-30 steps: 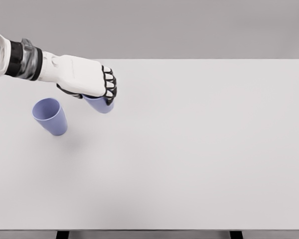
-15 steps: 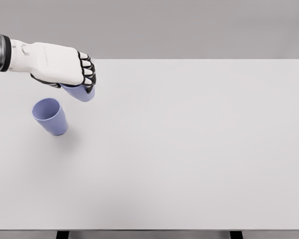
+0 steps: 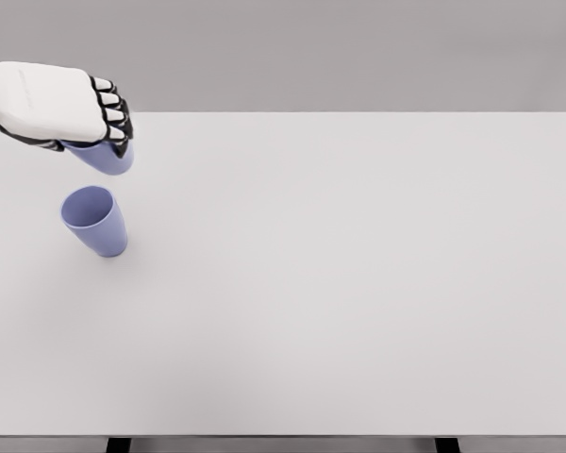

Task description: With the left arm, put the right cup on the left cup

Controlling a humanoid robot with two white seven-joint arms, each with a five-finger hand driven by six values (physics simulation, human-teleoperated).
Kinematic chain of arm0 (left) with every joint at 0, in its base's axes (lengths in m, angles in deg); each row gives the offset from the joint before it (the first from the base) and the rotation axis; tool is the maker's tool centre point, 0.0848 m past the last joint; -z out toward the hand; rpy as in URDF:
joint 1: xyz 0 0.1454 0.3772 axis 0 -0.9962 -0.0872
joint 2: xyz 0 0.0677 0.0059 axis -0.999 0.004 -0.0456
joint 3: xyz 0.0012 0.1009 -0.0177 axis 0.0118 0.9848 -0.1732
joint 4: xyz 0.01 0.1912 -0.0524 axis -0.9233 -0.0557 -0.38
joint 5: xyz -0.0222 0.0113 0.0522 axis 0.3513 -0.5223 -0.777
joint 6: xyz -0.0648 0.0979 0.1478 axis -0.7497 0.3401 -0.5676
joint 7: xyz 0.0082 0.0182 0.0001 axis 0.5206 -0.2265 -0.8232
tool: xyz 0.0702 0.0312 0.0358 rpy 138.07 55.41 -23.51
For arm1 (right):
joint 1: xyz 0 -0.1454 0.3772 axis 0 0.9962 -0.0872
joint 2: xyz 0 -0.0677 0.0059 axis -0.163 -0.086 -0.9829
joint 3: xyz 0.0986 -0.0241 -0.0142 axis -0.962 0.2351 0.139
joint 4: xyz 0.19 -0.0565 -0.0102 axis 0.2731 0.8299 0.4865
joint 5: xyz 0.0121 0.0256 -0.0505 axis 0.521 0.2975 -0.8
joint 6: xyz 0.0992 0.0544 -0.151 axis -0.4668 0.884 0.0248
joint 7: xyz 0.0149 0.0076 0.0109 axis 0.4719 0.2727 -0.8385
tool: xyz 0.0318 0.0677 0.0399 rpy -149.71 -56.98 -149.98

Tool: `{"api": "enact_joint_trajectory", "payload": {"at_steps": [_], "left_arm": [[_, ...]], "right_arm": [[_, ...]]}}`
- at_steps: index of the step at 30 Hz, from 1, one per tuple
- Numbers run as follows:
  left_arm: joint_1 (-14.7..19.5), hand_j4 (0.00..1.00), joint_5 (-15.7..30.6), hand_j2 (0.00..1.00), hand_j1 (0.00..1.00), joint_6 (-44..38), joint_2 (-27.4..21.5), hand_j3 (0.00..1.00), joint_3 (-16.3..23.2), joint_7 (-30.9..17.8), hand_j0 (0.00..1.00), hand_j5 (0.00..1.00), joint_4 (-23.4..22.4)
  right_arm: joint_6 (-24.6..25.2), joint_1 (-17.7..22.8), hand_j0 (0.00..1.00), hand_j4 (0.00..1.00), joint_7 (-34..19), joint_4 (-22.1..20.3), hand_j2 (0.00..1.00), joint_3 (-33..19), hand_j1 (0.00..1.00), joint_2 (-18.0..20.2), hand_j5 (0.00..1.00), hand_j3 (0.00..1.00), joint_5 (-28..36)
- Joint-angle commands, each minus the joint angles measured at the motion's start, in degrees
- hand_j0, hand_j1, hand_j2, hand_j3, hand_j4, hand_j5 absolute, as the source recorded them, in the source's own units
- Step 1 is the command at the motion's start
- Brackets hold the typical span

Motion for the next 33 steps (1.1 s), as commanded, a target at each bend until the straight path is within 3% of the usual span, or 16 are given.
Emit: {"api": "enact_joint_trajectory", "payload": {"at_steps": [1,16,22,33], "left_arm": [[0.0,0.58,0.1,0.58,0.58,-0.1,-1.0,0.58,-0.1,0.0,0.58,0.58,0.0],[-0.3,0.57,0.0,0.57,0.57,-0.1,-6.2,0.57,0.5,-0.2,0.57,0.57,0.3],[-0.5,0.57,0.0,0.57,0.57,-0.1,-7.8,0.57,0.5,-0.2,0.57,0.57,3.7],[-0.7,0.57,0.0,0.57,0.57,-0.1,-10.2,0.57,0.5,0.0,0.57,0.57,5.4]], "right_arm": [[0.0,0.0,1.0,1.0,0.0,0.0,1.0,0.0,1.0,0.0,1.0,1.0,0.0],[0.0,0.0,1.0,1.0,0.0,0.0,1.0,0.0,1.0,0.0,1.0,1.0,0.0],[0.0,0.0,1.0,1.0,0.0,0.0,1.0,0.0,1.0,0.0,1.0,1.0,0.0],[0.0,0.0,1.0,1.0,0.1,0.0,1.0,0.0,1.0,0.0,1.0,1.0,0.0]]}}
